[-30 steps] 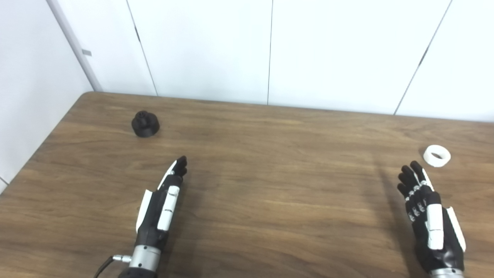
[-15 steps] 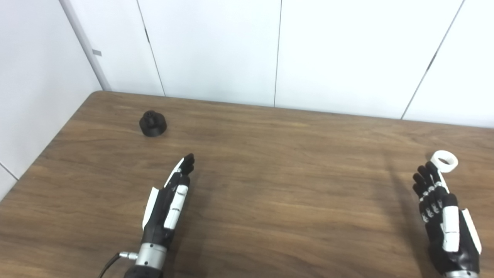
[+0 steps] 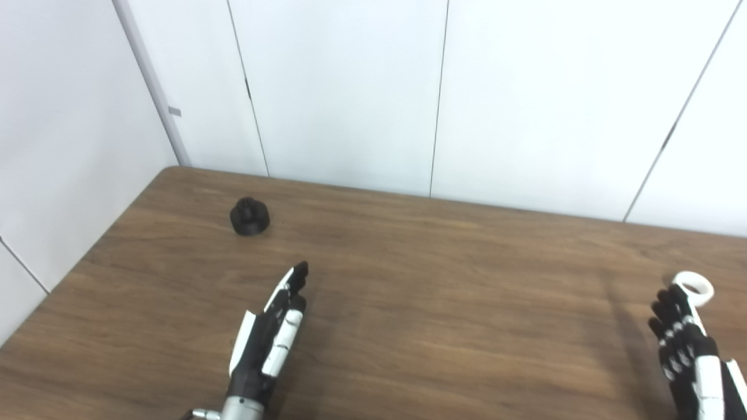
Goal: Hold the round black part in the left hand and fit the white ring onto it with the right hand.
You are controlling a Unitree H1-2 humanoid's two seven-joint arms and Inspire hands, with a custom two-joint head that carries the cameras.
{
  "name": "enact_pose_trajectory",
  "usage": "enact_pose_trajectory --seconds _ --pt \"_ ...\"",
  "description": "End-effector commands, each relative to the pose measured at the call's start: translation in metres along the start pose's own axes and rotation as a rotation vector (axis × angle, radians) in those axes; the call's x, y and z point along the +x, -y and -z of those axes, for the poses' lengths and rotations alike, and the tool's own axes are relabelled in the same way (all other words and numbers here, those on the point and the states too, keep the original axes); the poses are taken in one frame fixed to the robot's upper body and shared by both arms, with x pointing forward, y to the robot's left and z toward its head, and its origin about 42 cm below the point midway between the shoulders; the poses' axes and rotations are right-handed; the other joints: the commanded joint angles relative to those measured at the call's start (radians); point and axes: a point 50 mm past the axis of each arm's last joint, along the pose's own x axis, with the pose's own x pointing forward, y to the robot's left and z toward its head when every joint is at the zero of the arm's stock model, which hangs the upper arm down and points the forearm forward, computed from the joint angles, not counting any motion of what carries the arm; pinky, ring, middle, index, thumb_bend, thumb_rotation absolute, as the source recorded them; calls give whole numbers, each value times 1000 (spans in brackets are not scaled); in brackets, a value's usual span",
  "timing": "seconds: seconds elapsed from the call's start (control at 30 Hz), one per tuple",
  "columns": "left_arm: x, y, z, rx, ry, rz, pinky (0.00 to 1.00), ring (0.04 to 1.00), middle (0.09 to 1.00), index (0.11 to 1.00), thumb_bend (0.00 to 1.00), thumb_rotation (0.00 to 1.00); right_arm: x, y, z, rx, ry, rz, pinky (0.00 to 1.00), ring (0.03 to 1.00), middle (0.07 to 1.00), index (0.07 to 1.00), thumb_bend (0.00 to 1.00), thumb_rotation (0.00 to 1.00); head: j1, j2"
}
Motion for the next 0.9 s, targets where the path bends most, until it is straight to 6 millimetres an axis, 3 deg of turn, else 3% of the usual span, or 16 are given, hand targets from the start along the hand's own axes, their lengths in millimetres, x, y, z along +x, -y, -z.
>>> enact_pose_trajectory --seconds 0.0,0.2,0.37,0.63,0.73,0.87 --pt "-18 26 26 -54 -111 -14 1000 975 963 964 545 900 -32 1 39 41 -133 18 1000 1000 998 1000 537 1000 0 0" --pt "-18 27 26 -58 -110 -13 1000 979 964 967 571 875 -32 0 38 35 -131 22 1000 986 989 1000 546 1000 -10 7" --pt "-17 26 23 -62 -105 -12 1000 986 973 975 522 855 -32 0 38 26 -137 25 1000 991 984 1000 533 1000 -18 16" --pt "-16 11 6 38 -89 -108 973 957 949 956 571 422 -31 0 36 31 -133 36 992 977 976 996 533 1000 -32 28" --pt "-11 2 -3 87 -76 -137 973 944 941 948 629 325 -30 -2 36 29 -137 29 988 976 977 997 531 1000 -32 29" --pt "-2 -13 -17 178 -81 -154 969 932 930 941 708 303 -30 -5 36 28 -141 27 991 983 984 1000 535 1000 -40 31"
